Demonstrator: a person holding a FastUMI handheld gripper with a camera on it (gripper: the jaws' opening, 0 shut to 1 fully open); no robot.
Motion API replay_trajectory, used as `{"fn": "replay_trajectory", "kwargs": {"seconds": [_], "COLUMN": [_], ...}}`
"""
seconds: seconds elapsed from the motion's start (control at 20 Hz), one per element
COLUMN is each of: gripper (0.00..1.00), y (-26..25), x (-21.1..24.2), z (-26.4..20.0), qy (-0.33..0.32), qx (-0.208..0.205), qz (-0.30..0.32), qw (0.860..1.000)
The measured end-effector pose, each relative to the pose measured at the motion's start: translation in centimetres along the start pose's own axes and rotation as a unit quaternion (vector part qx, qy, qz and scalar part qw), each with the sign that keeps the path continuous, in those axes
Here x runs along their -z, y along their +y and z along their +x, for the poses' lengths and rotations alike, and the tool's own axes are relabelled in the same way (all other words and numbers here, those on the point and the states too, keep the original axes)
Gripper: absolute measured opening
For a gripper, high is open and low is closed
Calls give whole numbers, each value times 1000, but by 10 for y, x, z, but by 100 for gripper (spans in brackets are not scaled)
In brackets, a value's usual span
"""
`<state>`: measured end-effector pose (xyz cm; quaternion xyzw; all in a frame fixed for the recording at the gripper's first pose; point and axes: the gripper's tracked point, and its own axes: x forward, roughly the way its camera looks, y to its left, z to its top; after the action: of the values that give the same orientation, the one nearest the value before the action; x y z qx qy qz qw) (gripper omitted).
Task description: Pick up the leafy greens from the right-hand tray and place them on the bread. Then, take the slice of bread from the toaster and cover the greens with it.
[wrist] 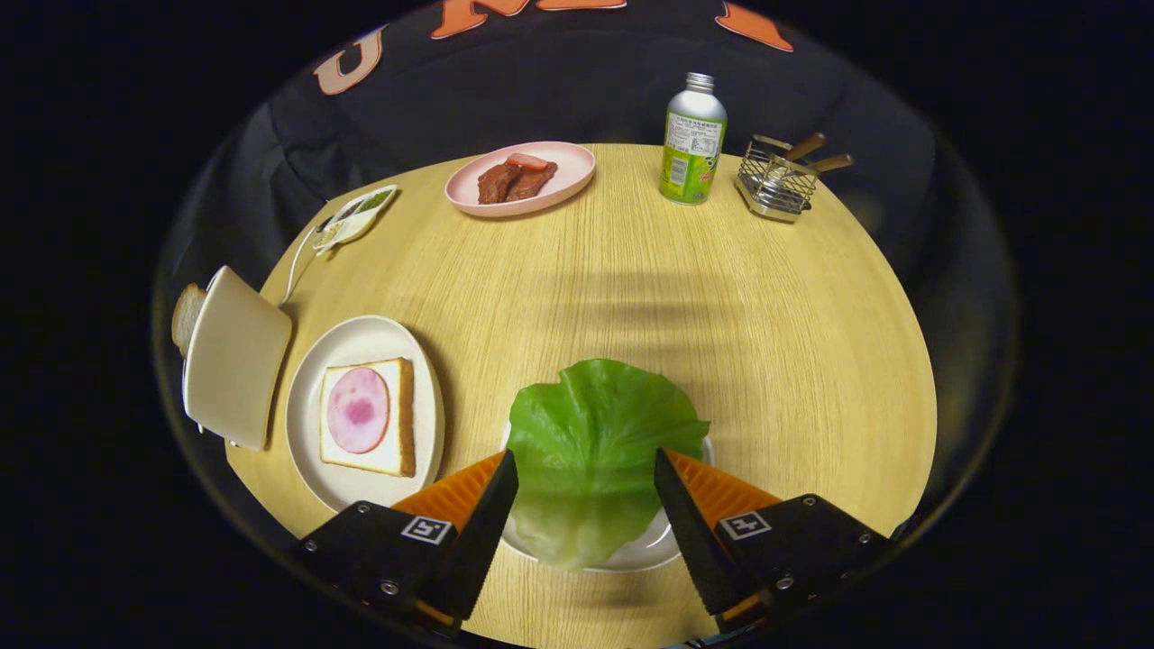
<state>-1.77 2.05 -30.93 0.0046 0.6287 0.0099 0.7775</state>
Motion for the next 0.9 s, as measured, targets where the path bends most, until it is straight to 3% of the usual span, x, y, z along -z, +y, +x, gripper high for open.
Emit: {"fn": "replay_trajectory", "kwargs": {"seconds": [0.25, 0.45, 0.55, 0.7, 0.9], "gripper": [87, 71, 55, 21, 6], "y": [-10, -10, -7, -9, -1], "x": [12, 8, 7, 2, -5], "z": [19, 23, 24, 24, 13], "qy": [34, 28, 20, 7, -6], "qx": [26, 33, 31, 30, -12], "qz": [6, 12, 9, 25, 67], "qw": [999, 999, 999, 999, 998]}}
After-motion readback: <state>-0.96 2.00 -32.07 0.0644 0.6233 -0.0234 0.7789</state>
